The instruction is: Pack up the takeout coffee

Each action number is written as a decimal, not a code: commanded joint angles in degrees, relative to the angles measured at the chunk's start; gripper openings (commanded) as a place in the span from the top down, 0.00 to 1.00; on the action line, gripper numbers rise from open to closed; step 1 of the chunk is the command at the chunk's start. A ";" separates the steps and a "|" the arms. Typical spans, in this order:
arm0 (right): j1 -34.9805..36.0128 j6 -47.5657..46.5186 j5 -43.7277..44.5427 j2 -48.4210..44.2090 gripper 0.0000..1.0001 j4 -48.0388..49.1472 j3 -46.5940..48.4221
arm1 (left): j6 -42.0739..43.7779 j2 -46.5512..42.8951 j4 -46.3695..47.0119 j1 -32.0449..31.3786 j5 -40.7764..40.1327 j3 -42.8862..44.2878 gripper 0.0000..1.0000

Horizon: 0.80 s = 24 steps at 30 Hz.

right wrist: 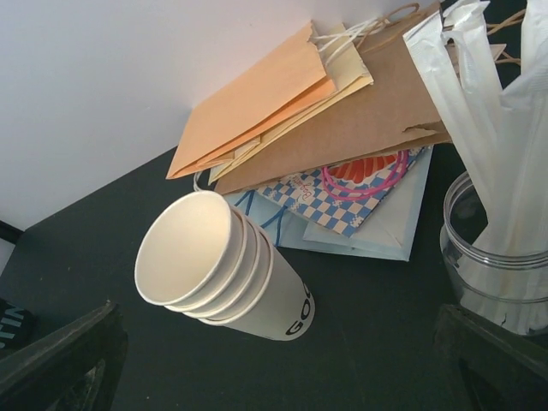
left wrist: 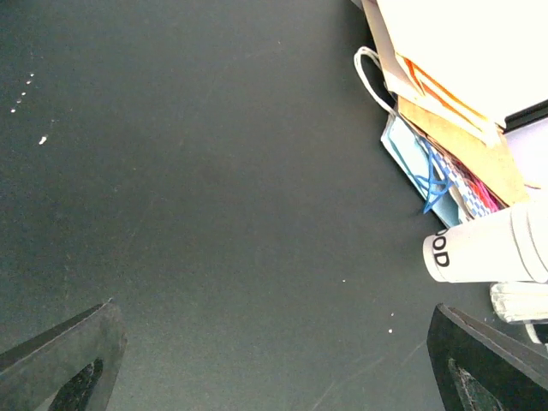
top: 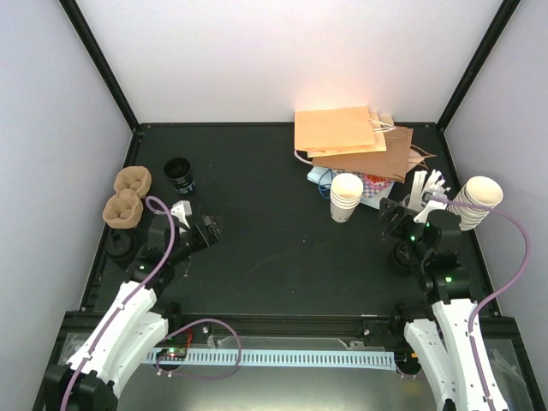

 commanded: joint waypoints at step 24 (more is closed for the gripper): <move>0.11 -3.37 -1.90 14.88 0.00 -4.06 6.77 | 15.52 10.90 3.79 -0.95 9.32 7.83 0.01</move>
